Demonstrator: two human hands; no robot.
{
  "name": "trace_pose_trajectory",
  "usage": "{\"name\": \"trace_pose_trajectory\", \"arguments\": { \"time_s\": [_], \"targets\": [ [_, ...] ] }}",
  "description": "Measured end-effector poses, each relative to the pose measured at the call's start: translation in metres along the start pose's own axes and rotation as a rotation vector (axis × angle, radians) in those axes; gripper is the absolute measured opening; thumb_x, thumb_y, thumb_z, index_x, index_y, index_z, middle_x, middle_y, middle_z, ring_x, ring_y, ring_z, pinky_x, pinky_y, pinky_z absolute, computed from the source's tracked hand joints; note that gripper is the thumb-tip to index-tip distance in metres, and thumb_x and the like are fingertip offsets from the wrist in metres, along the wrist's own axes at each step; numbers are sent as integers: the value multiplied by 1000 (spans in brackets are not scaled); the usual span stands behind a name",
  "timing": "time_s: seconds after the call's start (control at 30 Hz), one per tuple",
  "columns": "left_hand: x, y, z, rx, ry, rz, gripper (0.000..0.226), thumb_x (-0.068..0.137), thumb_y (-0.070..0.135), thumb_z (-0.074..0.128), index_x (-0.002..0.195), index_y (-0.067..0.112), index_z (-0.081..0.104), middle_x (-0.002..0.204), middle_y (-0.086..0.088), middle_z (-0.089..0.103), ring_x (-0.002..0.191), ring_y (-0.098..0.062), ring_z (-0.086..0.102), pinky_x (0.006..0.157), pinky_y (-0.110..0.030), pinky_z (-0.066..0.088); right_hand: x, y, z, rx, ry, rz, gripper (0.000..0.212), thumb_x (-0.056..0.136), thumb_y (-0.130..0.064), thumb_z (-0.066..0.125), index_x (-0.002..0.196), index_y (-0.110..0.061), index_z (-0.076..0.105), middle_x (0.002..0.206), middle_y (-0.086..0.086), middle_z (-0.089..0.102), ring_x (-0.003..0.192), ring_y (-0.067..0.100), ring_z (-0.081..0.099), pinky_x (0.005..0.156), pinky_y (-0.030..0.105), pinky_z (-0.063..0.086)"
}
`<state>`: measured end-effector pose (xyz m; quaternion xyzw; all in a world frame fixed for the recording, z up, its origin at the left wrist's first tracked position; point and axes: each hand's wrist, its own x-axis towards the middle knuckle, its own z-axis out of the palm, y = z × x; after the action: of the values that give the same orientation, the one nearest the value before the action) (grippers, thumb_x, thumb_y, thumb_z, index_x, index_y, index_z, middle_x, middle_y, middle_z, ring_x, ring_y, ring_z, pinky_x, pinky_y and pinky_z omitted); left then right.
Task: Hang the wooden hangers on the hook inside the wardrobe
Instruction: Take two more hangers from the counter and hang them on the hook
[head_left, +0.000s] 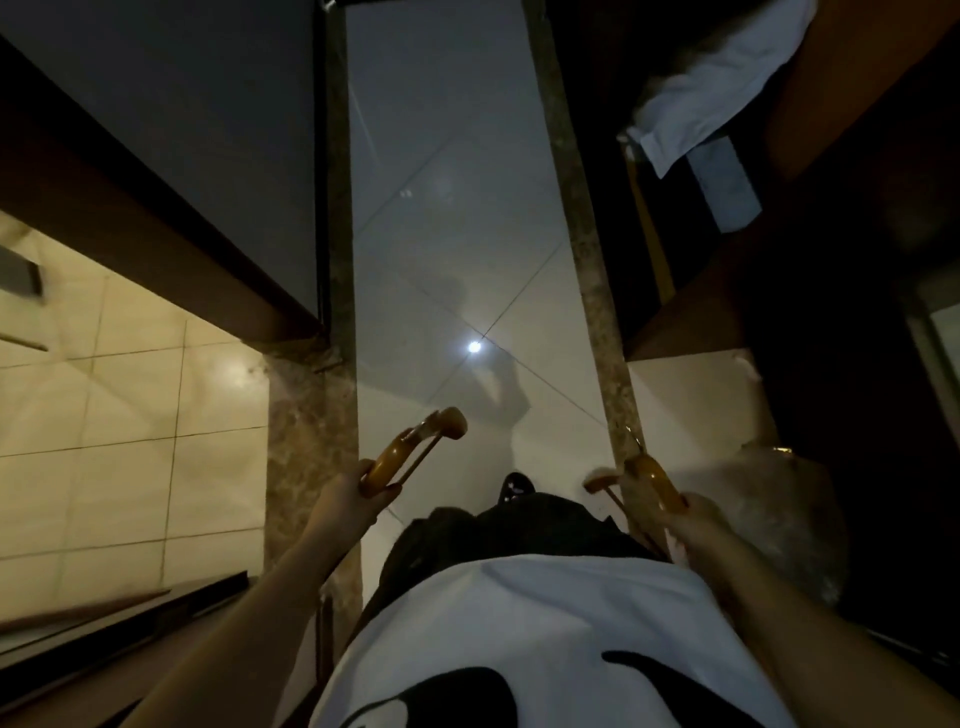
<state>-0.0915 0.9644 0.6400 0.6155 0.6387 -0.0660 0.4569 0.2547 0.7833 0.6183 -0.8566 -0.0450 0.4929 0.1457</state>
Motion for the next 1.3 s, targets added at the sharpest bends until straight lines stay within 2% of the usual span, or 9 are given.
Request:
{"name": "trace_pose_trajectory", "arguments": {
  "time_s": [0.13,0.33,0.43,0.67,0.83,1.03,1.13,1.23,1.3],
  "targets": [
    [25,8,-17,-17,5,-68,13,86,24,62,96,18,56,81,-8,63,74,-21,62,66,-30,52,24,-91,-14,-17,-30,-88,8,88,-19,58,91,-15,51,79,6,57,68,20,54,54,28,41],
    [80,22,-56,-16,20,-173,12,88,24,60,81,26,50,81,-9,61,77,-25,61,76,-40,53,56,-213,-23,19,-42,-269,43,89,-22,58,128,-8,47,96,4,56,81,20,57,56,24,40],
    [124,35,-80,-17,26,-217,10,88,26,60,92,19,54,83,-9,62,78,-24,61,78,-40,53,75,-255,-21,39,-31,-294,48,89,-19,59,133,-8,43,114,12,55,90,23,55,54,22,37],
    [231,114,-148,-60,-27,-120,11,87,25,62,91,18,54,84,-13,60,79,-31,60,79,-48,52,96,-311,-15,101,7,-100,45,88,-17,61,128,-4,48,93,10,58,70,16,52,54,25,38],
    [303,196,-191,-83,-80,35,15,88,24,61,97,16,52,84,-14,61,75,-27,60,63,-32,49,109,-326,-21,128,43,74,43,85,-24,63,120,-2,52,98,18,62,87,33,60,75,39,50],
    [372,275,-212,-100,-75,121,14,88,22,61,97,14,52,78,-12,59,65,-23,56,59,-33,47,138,-357,-47,156,46,190,36,87,-21,62,114,2,53,76,12,55,64,23,50,53,28,38],
    [396,302,-210,-90,-80,102,10,88,20,61,93,16,53,80,-15,59,73,-28,58,69,-40,50,168,-391,-66,168,41,181,40,88,-20,61,120,1,52,80,13,57,67,24,51,58,29,40],
    [417,319,-205,-75,-94,43,12,88,19,61,96,13,53,77,-16,57,67,-27,55,65,-36,48,201,-441,-94,217,7,132,47,89,-18,59,130,0,46,94,12,57,71,21,51,56,27,39],
    [431,331,-203,-68,-105,-15,16,88,18,61,98,8,53,71,-14,55,63,-26,53,63,-35,46,216,-480,-115,225,-8,81,49,91,-18,58,134,-2,43,116,17,57,90,30,56,66,29,44]
  ]
}}
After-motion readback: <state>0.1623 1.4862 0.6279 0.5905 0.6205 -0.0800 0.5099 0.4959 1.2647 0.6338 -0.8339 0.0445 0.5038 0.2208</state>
